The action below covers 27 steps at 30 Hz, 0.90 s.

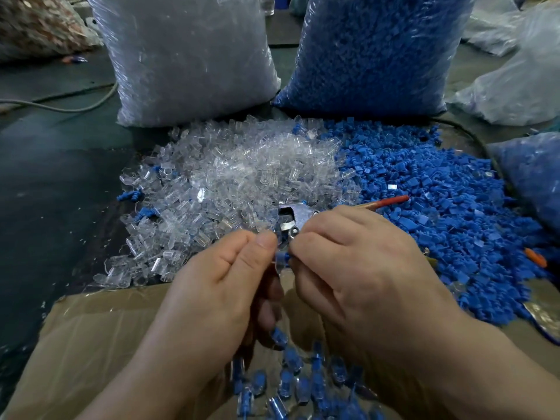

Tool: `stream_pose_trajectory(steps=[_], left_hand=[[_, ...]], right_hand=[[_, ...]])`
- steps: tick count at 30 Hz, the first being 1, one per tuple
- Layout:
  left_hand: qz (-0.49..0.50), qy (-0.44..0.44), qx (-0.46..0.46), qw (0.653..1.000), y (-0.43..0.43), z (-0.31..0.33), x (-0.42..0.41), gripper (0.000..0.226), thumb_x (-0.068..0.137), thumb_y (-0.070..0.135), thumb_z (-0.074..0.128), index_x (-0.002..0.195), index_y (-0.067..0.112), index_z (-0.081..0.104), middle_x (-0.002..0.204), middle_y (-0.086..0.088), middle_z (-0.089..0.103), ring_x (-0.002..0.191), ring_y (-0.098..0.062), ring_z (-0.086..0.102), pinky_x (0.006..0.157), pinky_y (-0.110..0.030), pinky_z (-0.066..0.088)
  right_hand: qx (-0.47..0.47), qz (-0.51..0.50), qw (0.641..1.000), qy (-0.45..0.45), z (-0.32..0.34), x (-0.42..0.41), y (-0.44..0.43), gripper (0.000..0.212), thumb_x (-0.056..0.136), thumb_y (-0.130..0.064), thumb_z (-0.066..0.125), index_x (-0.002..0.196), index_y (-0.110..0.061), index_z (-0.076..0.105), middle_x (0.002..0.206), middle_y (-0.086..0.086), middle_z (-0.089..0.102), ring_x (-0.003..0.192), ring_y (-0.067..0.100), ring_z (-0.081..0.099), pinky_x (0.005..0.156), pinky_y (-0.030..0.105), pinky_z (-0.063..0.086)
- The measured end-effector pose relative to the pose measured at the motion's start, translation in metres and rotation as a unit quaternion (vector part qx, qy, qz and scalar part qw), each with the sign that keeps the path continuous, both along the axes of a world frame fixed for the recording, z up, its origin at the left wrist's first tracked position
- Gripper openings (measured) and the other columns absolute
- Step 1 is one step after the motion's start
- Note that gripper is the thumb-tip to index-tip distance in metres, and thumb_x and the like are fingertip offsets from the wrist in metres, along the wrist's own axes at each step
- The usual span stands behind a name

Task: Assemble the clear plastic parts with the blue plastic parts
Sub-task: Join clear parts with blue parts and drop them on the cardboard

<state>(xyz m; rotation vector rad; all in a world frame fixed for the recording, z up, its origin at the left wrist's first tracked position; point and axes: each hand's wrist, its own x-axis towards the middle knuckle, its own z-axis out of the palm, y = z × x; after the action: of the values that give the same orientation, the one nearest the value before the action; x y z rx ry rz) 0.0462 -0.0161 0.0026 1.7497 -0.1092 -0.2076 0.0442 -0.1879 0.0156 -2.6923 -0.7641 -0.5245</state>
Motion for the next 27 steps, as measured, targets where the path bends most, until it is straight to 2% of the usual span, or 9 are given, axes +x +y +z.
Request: stream_pose_trajectory(steps=[4, 7, 9, 12, 14, 17, 20, 21, 27], left_hand=[[-0.028, 0.015, -0.028, 0.999, 0.001, 0.006, 0.000, 0.046, 0.085, 0.063, 0.059, 0.071, 0.019, 0.061, 0.046, 0.001, 0.054, 0.039, -0.009, 0.047, 0.037, -0.019, 0.038], [-0.034, -0.114, 0.014, 0.993, 0.003, 0.004, -0.002, 0.025, 0.085, 0.053, 0.064, 0.079, 0.029, 0.063, 0.053, 0.007, 0.058, 0.043, 0.000, 0.052, 0.040, -0.015, 0.041], [-0.041, -0.212, 0.086, 0.973, 0.005, 0.003, -0.002, 0.018, 0.087, 0.051, 0.058, 0.087, 0.034, 0.062, 0.061, 0.011, 0.061, 0.048, -0.002, 0.056, 0.042, -0.016, 0.044], [-0.075, -0.290, 0.117, 0.947, 0.006, 0.001, -0.002, 0.015, 0.091, 0.046, 0.055, 0.098, 0.033, 0.060, 0.076, 0.012, 0.062, 0.060, -0.011, 0.062, 0.050, -0.029, 0.051], [-0.088, -0.307, 0.115, 0.941, 0.005, 0.000, -0.002, 0.015, 0.093, 0.044, 0.056, 0.101, 0.033, 0.060, 0.082, 0.011, 0.063, 0.065, -0.013, 0.064, 0.053, -0.034, 0.053], [-0.062, -0.239, 0.083, 0.966, 0.005, 0.000, -0.004, 0.018, 0.089, 0.049, 0.056, 0.096, 0.034, 0.063, 0.072, 0.008, 0.066, 0.058, -0.011, 0.064, 0.049, -0.026, 0.052], [-0.065, -0.137, 0.068, 0.986, 0.004, -0.001, -0.003, 0.037, 0.085, 0.063, 0.050, 0.083, 0.028, 0.063, 0.061, 0.005, 0.063, 0.048, -0.003, 0.058, 0.044, -0.019, 0.046], [-0.073, -0.096, 0.061, 0.991, 0.004, -0.002, -0.002, 0.045, 0.082, 0.067, 0.048, 0.079, 0.024, 0.062, 0.058, 0.003, 0.061, 0.047, -0.006, 0.057, 0.043, -0.021, 0.045], [-0.094, 0.023, -0.103, 0.990, 0.006, 0.000, -0.002, 0.039, 0.080, 0.057, 0.059, 0.068, 0.020, 0.058, 0.052, 0.001, 0.046, 0.043, -0.013, 0.040, 0.038, -0.025, 0.033]], right_hand=[[0.102, -0.020, 0.992, 0.074, 0.006, -0.007, 0.008, 0.025, 0.093, -0.028, 0.044, 0.072, -0.018, 0.052, 0.069, -0.009, 0.048, 0.066, 0.013, 0.044, 0.059, 0.028, 0.036], [0.263, -0.058, 0.931, 0.246, 0.008, -0.011, 0.011, 0.023, 0.084, -0.032, 0.045, 0.066, -0.017, 0.047, 0.059, -0.008, 0.050, 0.057, 0.009, 0.047, 0.048, 0.024, 0.034], [0.394, -0.063, 0.831, 0.388, 0.010, -0.012, 0.011, 0.021, 0.075, -0.029, 0.046, 0.058, -0.017, 0.047, 0.051, -0.007, 0.043, 0.049, 0.009, 0.040, 0.043, 0.026, 0.030], [0.541, -0.042, 0.617, 0.570, 0.012, -0.011, 0.008, 0.017, 0.066, -0.027, 0.047, 0.051, -0.018, 0.046, 0.048, 0.001, 0.036, 0.039, 0.015, 0.028, 0.041, 0.026, 0.016], [0.551, -0.031, 0.582, 0.597, 0.013, -0.011, 0.006, 0.017, 0.065, -0.027, 0.048, 0.051, -0.017, 0.046, 0.047, 0.002, 0.036, 0.037, 0.015, 0.026, 0.043, 0.028, 0.014], [0.462, -0.054, 0.725, 0.508, 0.013, -0.012, 0.002, 0.020, 0.070, -0.029, 0.049, 0.053, -0.019, 0.050, 0.049, -0.002, 0.043, 0.046, 0.015, 0.035, 0.043, 0.030, 0.025], [0.248, -0.046, 0.937, 0.243, 0.008, -0.012, 0.002, 0.026, 0.084, -0.029, 0.047, 0.061, -0.017, 0.045, 0.053, -0.008, 0.045, 0.048, 0.009, 0.042, 0.045, 0.027, 0.033], [0.173, -0.039, 0.972, 0.156, 0.007, -0.012, 0.001, 0.026, 0.085, -0.029, 0.045, 0.061, -0.018, 0.042, 0.055, -0.008, 0.042, 0.051, 0.011, 0.041, 0.046, 0.029, 0.032], [0.081, 0.035, 0.996, 0.024, 0.012, -0.011, 0.004, 0.024, 0.088, -0.021, 0.048, 0.067, -0.020, 0.037, 0.063, -0.006, 0.036, 0.059, 0.016, 0.033, 0.054, 0.030, 0.027]])
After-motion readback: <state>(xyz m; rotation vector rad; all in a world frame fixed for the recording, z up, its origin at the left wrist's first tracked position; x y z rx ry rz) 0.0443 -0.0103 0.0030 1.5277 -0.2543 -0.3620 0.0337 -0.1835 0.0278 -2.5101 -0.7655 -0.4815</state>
